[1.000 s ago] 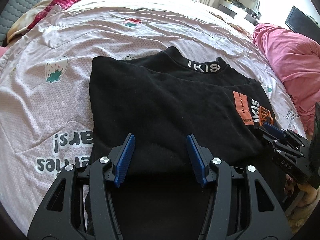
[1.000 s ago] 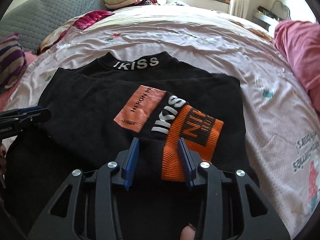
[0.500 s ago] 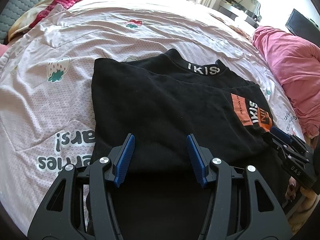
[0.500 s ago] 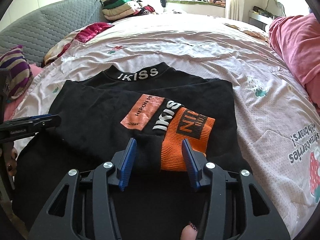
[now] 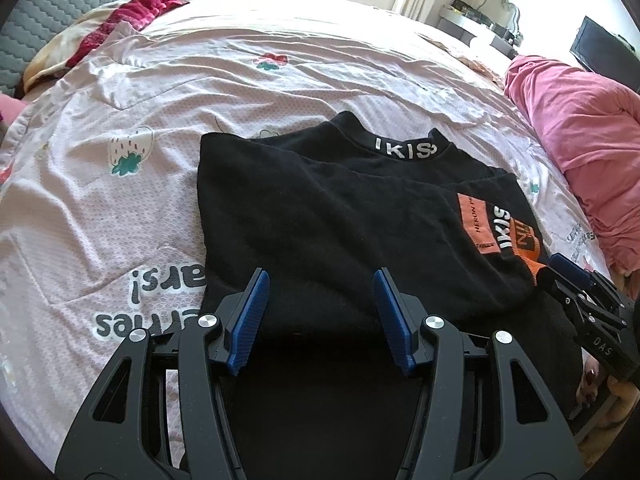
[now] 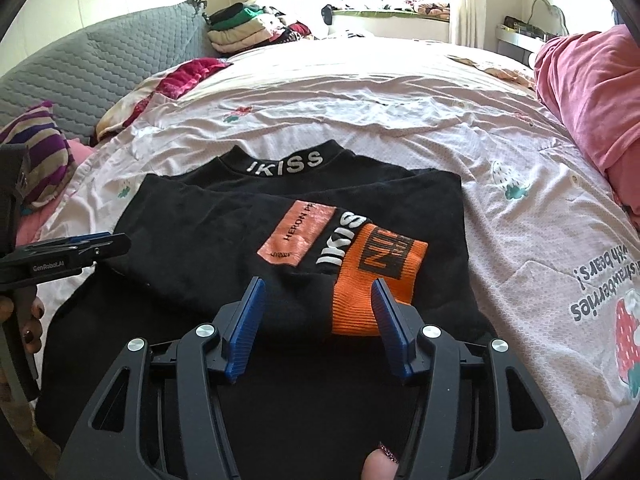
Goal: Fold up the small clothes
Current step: 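Move both open tools back toward the sweatshirt hem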
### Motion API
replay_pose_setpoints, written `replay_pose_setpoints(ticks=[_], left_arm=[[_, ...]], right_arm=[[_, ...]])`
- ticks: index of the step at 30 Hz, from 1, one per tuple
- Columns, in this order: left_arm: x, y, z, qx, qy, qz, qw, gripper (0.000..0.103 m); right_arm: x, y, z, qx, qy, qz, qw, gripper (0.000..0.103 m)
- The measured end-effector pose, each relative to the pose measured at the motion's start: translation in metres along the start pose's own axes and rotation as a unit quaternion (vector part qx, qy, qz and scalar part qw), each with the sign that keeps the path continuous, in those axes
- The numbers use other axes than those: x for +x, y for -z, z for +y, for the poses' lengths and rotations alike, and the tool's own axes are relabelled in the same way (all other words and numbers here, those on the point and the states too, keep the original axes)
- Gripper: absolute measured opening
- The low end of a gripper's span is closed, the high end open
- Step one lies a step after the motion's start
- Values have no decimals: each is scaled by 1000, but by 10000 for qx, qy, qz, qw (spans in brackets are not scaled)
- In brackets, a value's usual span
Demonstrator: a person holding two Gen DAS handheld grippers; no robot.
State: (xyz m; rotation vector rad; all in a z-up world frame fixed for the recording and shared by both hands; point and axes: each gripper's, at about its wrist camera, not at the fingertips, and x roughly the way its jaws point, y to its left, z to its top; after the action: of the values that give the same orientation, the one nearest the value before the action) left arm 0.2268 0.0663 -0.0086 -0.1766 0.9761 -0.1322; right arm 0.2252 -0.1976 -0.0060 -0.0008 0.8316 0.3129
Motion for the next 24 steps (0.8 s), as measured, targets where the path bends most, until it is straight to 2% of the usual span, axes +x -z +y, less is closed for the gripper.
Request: replay_pose_setpoints(ticks=[2, 14, 17, 24], left_arm=[[-4, 0, -1, 28, -9, -44, 10000, 52], [-31, 1, -8, 163, -149, -387, 9990, 57], [-35, 2, -9, 163, -126, -422, 9989, 63], [-48, 7, -12, 183, -87, -551, 9983, 65]], right_arm=[[-4, -1, -1, 54, -10, -62, 10000, 54], [-24, -2, -5, 211, 16, -252, 9995, 54], [-29, -2, -5, 220, 29, -291, 9993, 54], [-42, -2, -4, 236, 21, -395, 9989, 54]])
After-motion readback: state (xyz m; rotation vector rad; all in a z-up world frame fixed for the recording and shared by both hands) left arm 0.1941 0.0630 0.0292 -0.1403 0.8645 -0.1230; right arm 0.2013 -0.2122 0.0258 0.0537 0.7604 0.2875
